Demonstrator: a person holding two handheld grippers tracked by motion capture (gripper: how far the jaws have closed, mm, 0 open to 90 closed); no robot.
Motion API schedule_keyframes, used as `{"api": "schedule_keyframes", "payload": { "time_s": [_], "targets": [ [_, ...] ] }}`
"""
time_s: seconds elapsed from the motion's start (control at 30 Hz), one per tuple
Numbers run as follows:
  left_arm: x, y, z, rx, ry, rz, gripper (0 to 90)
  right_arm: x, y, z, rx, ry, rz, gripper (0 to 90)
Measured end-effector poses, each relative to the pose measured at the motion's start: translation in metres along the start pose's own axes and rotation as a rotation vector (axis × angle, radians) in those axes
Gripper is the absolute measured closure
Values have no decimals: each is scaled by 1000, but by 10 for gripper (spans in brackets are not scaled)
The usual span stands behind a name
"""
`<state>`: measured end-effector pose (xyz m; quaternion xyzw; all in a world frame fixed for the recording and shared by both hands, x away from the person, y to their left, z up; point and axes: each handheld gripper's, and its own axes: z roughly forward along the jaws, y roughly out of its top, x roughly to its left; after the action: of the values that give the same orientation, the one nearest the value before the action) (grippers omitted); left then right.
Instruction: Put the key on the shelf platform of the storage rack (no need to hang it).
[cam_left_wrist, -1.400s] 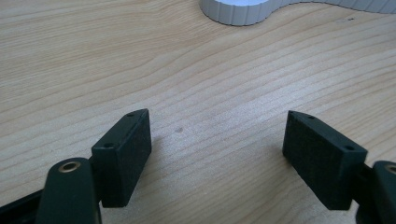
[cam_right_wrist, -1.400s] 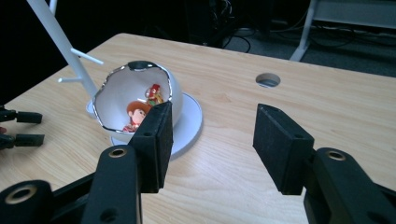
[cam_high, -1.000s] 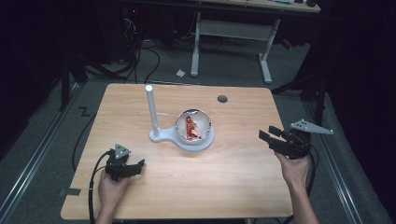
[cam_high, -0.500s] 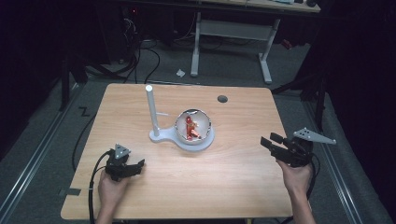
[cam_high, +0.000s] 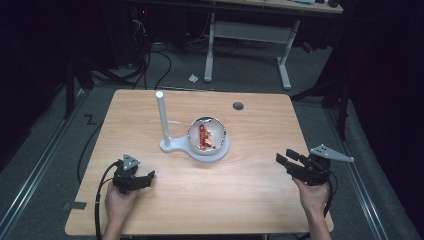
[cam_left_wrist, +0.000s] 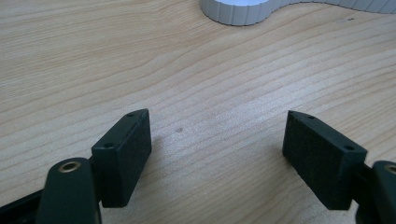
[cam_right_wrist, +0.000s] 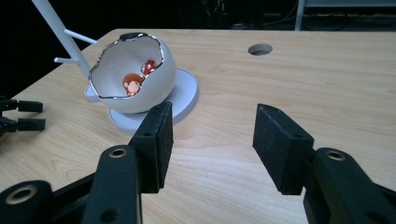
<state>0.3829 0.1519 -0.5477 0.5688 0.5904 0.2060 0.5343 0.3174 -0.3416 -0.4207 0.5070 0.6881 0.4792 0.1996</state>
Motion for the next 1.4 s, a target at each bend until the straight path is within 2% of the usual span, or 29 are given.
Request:
{"api": "schedule_keyframes", "payload": {
  "time_s": [1.07, 1.4],
  "targets": [
    [0, 0, 0, 0, 0, 1, 240, 5, -34, 49, 86, 16, 19, 483],
    [0, 0, 0, 0, 0, 1, 240, 6, -46, 68, 119, -6, 16, 482]
  ]
}}
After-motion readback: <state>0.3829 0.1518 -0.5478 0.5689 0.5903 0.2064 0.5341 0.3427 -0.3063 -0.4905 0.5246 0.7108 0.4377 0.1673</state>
